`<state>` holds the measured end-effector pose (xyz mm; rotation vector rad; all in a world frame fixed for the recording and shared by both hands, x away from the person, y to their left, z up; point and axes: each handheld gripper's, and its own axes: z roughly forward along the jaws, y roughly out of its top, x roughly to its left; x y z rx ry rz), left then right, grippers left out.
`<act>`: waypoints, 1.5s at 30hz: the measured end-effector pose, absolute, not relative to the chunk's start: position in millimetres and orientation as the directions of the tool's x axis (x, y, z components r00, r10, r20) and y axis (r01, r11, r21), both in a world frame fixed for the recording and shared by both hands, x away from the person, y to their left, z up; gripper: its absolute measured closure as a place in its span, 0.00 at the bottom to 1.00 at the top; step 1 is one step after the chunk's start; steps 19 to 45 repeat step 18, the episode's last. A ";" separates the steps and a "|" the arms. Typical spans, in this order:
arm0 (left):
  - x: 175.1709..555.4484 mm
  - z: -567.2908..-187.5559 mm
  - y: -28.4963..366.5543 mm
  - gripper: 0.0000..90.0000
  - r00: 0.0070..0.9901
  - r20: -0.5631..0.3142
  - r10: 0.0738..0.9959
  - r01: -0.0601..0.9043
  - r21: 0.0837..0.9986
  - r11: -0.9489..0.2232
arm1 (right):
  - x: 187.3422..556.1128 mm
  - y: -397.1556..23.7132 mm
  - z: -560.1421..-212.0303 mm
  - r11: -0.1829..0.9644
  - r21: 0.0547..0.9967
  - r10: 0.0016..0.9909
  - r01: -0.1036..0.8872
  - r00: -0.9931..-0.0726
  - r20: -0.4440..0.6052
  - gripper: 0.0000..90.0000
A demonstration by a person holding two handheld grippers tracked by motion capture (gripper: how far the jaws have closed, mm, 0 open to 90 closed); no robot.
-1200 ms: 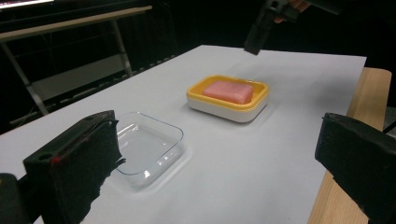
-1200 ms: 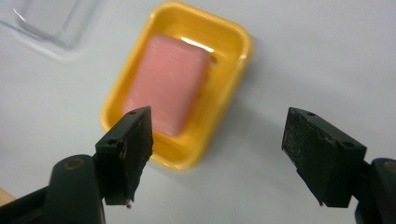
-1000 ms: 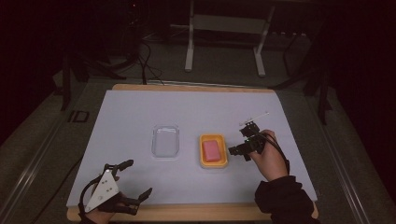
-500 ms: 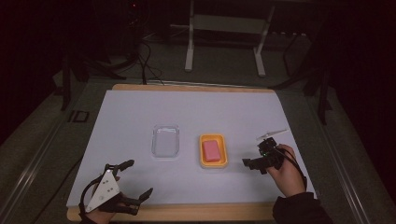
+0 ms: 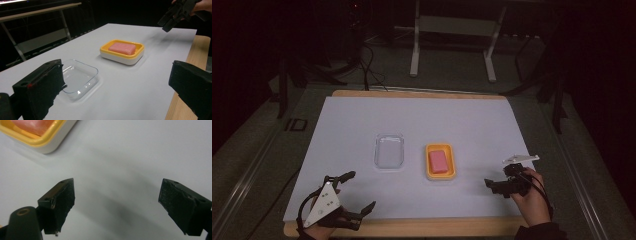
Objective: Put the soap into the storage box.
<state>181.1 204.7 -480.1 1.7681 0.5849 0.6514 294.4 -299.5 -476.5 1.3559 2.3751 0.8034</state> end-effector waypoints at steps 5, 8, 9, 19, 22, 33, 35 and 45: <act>181.3 -480.3 204.4 0.01 0.728 0.137 0.672 0.067 0.961 -0.269 | 291.3 -307.6 -483.9 0.385 0.611 0.867 0.692 -0.497 0.016 0.15; 181.3 -480.2 204.6 0.01 0.729 0.138 0.671 0.067 0.960 -0.271 | 291.4 -311.4 -485.7 0.380 0.620 0.872 0.687 -0.490 0.008 0.15; 181.3 -480.2 204.6 0.01 0.729 0.137 0.670 0.068 0.960 -0.270 | 291.6 -312.1 -486.3 0.380 0.616 0.872 0.690 -0.489 0.010 0.15; 181.3 -480.0 205.0 0.01 0.731 0.136 0.669 0.067 0.961 -0.269 | 293.4 -318.3 -490.2 0.364 0.617 0.884 0.698 -0.468 0.008 0.15; 181.3 -480.0 205.0 0.01 0.731 0.136 0.669 0.067 0.961 -0.269 | 293.4 -318.3 -490.2 0.364 0.617 0.884 0.698 -0.468 0.008 0.15; 181.3 -480.0 205.0 0.01 0.731 0.136 0.669 0.067 0.961 -0.269 | 293.4 -318.3 -490.2 0.364 0.617 0.884 0.698 -0.468 0.008 0.15; 181.3 -480.0 205.0 0.01 0.731 0.136 0.669 0.067 0.961 -0.269 | 293.4 -318.3 -490.2 0.364 0.617 0.884 0.698 -0.468 0.008 0.15; 181.3 -480.0 205.0 0.01 0.731 0.136 0.669 0.067 0.961 -0.269 | 293.4 -318.3 -490.2 0.364 0.617 0.884 0.698 -0.468 0.008 0.15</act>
